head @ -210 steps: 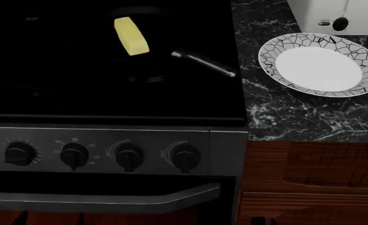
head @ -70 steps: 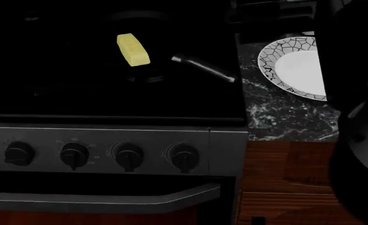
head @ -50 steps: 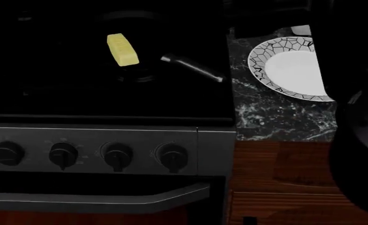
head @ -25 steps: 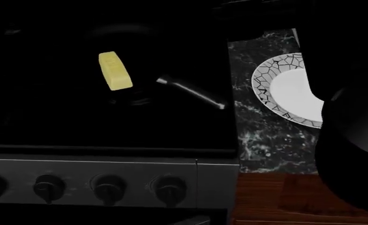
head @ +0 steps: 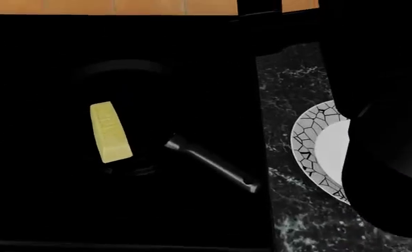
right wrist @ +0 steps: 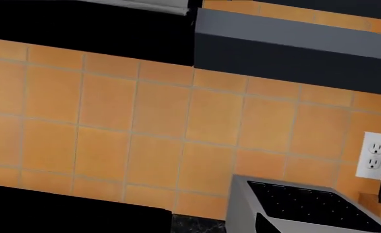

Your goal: Pick the butter stick from the pan and place it on the plate.

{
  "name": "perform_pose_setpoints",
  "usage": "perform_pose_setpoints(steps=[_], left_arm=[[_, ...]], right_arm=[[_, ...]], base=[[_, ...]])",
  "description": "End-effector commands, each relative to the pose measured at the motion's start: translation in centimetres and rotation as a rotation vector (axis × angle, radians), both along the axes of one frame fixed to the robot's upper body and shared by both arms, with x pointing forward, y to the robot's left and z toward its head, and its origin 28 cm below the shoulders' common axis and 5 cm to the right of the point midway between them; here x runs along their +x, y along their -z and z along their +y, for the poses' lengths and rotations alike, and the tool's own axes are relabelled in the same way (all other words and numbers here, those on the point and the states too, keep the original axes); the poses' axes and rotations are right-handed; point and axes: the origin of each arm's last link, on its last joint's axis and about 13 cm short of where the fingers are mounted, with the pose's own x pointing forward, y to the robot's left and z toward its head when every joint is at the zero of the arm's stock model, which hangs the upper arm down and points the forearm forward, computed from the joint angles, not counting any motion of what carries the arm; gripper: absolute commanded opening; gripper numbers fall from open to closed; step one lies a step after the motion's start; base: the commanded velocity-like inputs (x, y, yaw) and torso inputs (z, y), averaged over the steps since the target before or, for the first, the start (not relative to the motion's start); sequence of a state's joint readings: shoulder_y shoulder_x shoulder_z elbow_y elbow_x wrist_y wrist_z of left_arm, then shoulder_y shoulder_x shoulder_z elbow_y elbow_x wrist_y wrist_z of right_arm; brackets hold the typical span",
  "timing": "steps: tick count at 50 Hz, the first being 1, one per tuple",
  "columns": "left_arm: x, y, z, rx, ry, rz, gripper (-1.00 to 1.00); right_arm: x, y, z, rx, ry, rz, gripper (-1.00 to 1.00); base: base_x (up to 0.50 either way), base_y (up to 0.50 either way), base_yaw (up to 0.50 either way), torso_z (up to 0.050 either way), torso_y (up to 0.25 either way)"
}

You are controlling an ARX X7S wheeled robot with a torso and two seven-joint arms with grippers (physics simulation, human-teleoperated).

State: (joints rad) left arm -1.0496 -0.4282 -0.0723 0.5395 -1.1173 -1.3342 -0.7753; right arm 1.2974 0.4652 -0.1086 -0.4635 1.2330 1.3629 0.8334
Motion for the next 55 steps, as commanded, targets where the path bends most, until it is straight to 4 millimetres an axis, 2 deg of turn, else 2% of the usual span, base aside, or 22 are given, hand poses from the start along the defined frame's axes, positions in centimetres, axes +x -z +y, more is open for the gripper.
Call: perform_pose_setpoints(steps=[1,28,45,55], left_arm=[[-0.1,0.0,-0.1,0.006,0.001,-0.003,1.00],[-0.3,0.1,0.0,0.004,-0.001,-0.009,1.00],[-0.3,0.5,0.4,-0.007,-0.004,-0.006,1.00],[-0.2,0.7,0.3,-0.016,0.003,0.002,1.00]], right_arm=[[-0.1,0.1,0.0,0.002,-0.006,0.004,1.00],[-0.2,0.6,0.0,-0.010,-0.009,0.025,1.00],[-0.5,0.0,0.7,-0.005,-0.020,0.043,1.00],[-0.2,-0.8,2.6,0.040,-0.081,0.115,1.00]], base=[[0.40,0.00,0.00,0.000,0.000],[0.36,0.00,0.00,0.000,0.000],[0.01,0.00,0.00,0.000,0.001],[0.00,0.00,0.00,0.000,0.000]])
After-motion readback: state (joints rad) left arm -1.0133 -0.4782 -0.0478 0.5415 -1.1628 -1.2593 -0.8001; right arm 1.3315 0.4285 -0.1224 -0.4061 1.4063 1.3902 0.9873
